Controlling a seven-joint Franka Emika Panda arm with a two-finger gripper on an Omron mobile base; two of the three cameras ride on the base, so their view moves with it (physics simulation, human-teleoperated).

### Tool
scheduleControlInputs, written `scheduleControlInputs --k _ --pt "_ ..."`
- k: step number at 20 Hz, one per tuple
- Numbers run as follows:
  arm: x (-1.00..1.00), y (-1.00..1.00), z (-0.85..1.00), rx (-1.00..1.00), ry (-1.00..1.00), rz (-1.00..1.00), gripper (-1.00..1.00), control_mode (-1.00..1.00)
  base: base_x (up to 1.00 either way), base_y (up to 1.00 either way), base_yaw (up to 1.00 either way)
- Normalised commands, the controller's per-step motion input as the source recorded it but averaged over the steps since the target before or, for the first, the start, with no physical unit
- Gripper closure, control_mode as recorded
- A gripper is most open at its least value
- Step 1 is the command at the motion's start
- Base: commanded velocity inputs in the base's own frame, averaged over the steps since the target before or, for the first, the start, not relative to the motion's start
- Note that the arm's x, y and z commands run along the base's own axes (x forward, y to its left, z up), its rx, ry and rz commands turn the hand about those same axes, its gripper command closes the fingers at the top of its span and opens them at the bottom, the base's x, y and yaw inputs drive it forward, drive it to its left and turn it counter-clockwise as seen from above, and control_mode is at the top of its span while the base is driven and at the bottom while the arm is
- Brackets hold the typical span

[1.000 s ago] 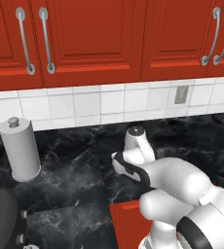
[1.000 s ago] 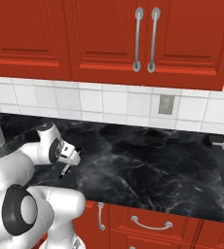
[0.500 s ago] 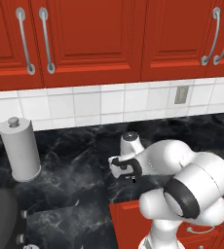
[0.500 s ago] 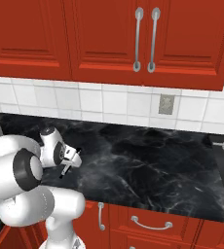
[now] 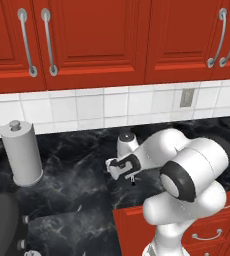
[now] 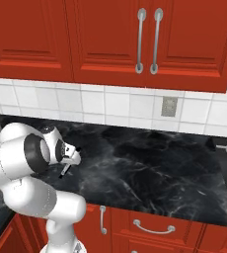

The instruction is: Pick up the tongs from the counter and place them near the plate next to the oven.

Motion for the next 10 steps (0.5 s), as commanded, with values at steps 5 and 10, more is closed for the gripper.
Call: scheduleControlInputs --k 5,10 --pt "0.07 -0.02 -0.57 0.00 0.00 0.00 1.00 -1.00 0.00 0.00 0.00" --pt "-0.08 -0.49 -0.30 0.02 0.00 -0.01 1.00 -1.00 0.00 0.00 0.00"
